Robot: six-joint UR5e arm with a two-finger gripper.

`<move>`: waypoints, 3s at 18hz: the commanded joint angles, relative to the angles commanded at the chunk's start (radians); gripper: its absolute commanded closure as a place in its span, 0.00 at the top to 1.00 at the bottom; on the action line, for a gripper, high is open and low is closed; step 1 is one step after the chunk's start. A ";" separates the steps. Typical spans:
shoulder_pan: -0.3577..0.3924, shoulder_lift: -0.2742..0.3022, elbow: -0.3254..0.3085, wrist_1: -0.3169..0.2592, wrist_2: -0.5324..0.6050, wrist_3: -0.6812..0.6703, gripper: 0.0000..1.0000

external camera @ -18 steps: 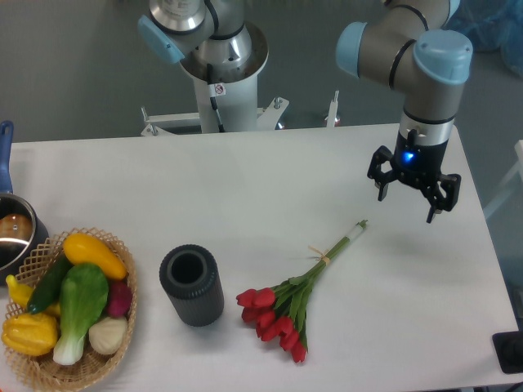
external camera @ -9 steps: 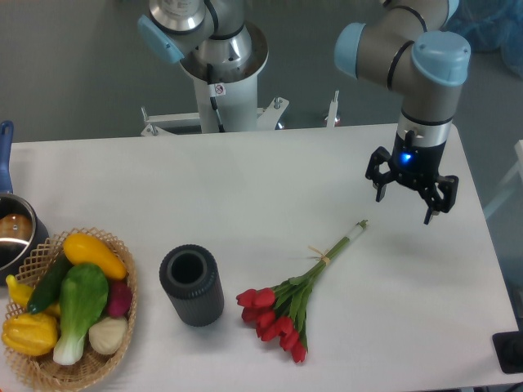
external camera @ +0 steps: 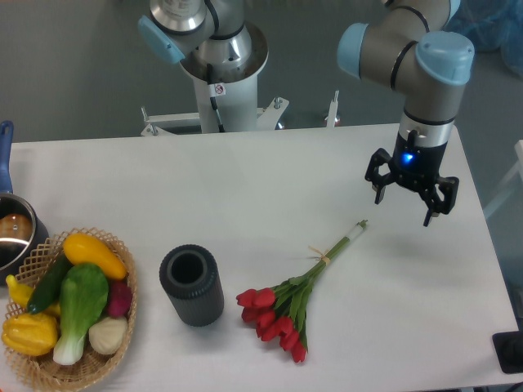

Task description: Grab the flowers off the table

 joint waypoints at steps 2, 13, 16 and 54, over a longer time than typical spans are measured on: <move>0.006 -0.002 0.000 -0.002 -0.026 -0.008 1.00; 0.043 -0.024 -0.029 0.028 -0.115 -0.008 1.00; 0.012 -0.049 -0.029 0.028 -0.117 -0.009 1.00; -0.239 -0.224 -0.015 0.057 -0.009 -0.144 1.00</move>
